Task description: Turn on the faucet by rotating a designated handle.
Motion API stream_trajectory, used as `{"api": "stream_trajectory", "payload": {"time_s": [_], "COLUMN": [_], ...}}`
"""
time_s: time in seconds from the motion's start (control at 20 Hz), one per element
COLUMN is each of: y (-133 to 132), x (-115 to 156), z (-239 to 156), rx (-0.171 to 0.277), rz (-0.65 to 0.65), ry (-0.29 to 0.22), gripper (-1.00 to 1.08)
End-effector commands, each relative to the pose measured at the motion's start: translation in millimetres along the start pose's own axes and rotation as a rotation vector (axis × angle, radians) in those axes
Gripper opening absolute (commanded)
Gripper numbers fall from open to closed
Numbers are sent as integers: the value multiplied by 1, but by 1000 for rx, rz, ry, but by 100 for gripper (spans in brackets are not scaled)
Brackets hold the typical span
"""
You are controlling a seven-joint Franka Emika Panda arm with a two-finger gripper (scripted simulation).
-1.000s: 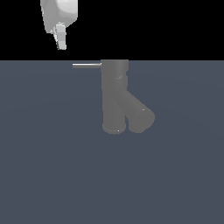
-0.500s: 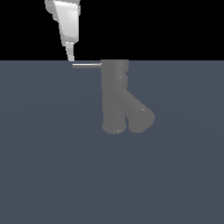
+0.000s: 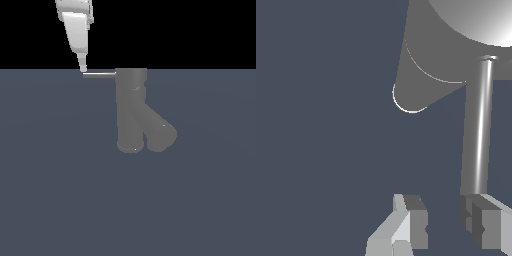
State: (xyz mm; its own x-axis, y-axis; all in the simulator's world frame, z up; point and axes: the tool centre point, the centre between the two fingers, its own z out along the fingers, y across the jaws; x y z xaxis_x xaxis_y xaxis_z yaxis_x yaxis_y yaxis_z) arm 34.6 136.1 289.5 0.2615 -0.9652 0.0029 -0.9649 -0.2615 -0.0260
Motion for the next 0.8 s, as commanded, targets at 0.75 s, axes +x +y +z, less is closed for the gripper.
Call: {"api": "stream_trajectory", "payload": {"time_s": [0.75], "y": [-3], "x": [19], "z": [21], "rx": [-26], "rz": [52], "ry": [-2], "gripper": [-100]}}
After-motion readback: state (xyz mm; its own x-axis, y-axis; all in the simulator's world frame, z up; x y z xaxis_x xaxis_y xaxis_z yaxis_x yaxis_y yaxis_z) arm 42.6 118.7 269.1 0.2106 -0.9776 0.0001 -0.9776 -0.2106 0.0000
